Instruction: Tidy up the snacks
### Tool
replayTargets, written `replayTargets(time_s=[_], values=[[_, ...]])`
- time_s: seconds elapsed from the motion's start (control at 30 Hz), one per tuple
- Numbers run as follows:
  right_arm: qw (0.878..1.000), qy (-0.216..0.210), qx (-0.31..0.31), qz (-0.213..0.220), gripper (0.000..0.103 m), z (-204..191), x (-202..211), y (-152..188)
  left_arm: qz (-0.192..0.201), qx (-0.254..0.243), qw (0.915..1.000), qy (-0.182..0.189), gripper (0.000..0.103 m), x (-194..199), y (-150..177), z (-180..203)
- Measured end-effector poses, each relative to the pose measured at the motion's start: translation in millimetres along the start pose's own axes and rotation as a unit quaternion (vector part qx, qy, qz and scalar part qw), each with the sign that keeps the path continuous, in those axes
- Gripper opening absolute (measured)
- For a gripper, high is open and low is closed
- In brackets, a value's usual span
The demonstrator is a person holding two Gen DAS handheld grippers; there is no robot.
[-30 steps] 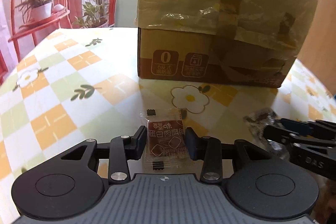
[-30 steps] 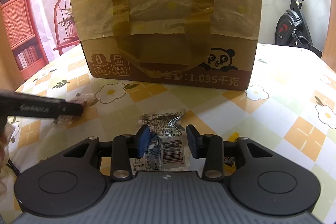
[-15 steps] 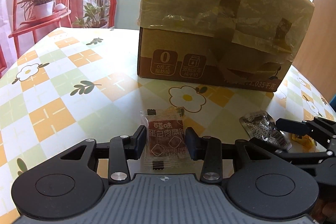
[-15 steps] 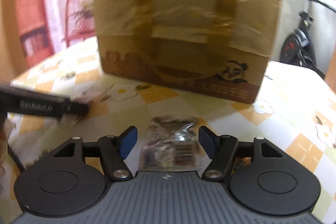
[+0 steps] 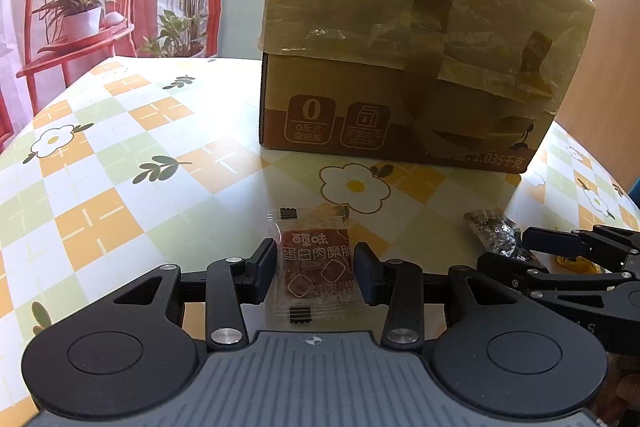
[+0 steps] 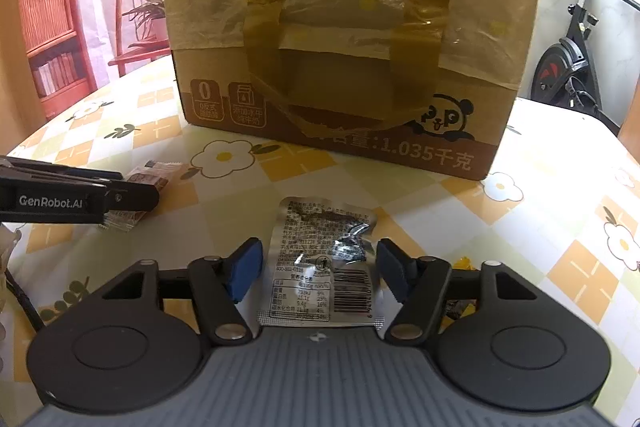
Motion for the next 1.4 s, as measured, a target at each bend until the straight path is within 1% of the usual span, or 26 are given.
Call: replayTargets(time_s=[0.07, 0.3, 0.33, 0.4, 0.47, 0.63, 0.77, 0.87, 0.93, 0.97, 1.07, 1.17, 1.2, 1.23, 1.4], values=[[1.0, -0.004, -0.007, 0.001, 0.061, 2.4, 0.8, 0.0, 0.001, 0.001, 1.0, 0.005, 0.049, 0.3, 0.1, 1.0], [1.0, -0.005, -0.008, 0.002, 0.061, 4.1, 1.5, -0.3, 0.004, -0.004, 1.0, 0.005, 0.049, 0.3, 1.2, 3.1], [1.0, -0.006, -0.01, 0.003, 0.057, 4.7, 1.6, -0.4, 0.004, -0.006, 1.0, 0.004, 0.049, 0.2, 1.4, 3.3], [1.0, -0.009, -0.012, 0.008, 0.054, 4.5, 2.8, -0.9, 0.005, -0.007, 1.0, 0.005, 0.051, 0.0, 1.5, 3.9], [1.0, -0.008, -0.01, 0.008, 0.053, 4.0, 3.3, -1.0, 0.005, -0.009, 0.9999, 0.004, 0.051, -0.1, 1.8, 4.5], [1.0, -0.011, -0.011, 0.012, 0.052, 3.4, 4.8, -1.6, 0.004, -0.012, 0.9999, 0.005, 0.056, 0.5, 2.4, 6.3], [1.0, -0.012, -0.012, 0.013, 0.051, 3.5, 5.2, -1.6, 0.003, -0.024, 0.9997, 0.0, 0.056, 0.1, 3.5, 9.2], [1.0, -0.012, -0.013, 0.013, 0.051, 3.5, 5.1, -1.6, 0.002, -0.048, 0.9987, -0.016, 0.057, -1.4, 4.9, 14.6], [1.0, -0.012, -0.012, 0.013, 0.051, 3.4, 5.1, -1.7, 0.003, -0.058, 0.998, -0.026, 0.055, -1.7, 5.5, 17.3], [1.0, -0.012, -0.012, 0.013, 0.051, 3.4, 5.1, -1.7, 0.005, -0.056, 0.998, -0.028, 0.046, -0.8, 5.4, 16.7], [1.0, -0.013, -0.012, 0.015, 0.052, 3.1, 5.8, -1.9, 0.009, -0.035, 0.9993, -0.013, 0.041, 1.6, 3.1, 11.4], [1.0, -0.01, -0.005, 0.028, 0.054, 1.3, 9.8, -3.5, 0.012, -0.016, 0.9998, -0.002, 0.04, 3.1, 2.2, 7.9], [0.999, -0.008, 0.0, 0.032, 0.059, 0.0, 11.0, -4.0, 0.014, -0.016, 0.9998, -0.003, 0.04, 3.9, 1.4, 7.4], [0.999, -0.007, 0.003, 0.033, 0.061, -1.0, 11.4, -4.0, 0.019, -0.016, 0.9997, -0.004, 0.04, 5.0, 0.0, 6.9], [1.0, 0.002, -0.011, 0.017, 0.064, 5.0, 6.0, -3.0, 0.034, -0.011, 0.9994, 0.006, 0.04, 8.8, -5.1, 9.4]])
Point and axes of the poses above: each gripper's, at about its wrist camera, not at the fingertips, and x roughly against the way its jaws point, z to its right, y to its underside, the point moved 10 cm from there along -x, roughly the way its jaws point, and after that the axes turned 1 degree about x, right-handed, at the moved point
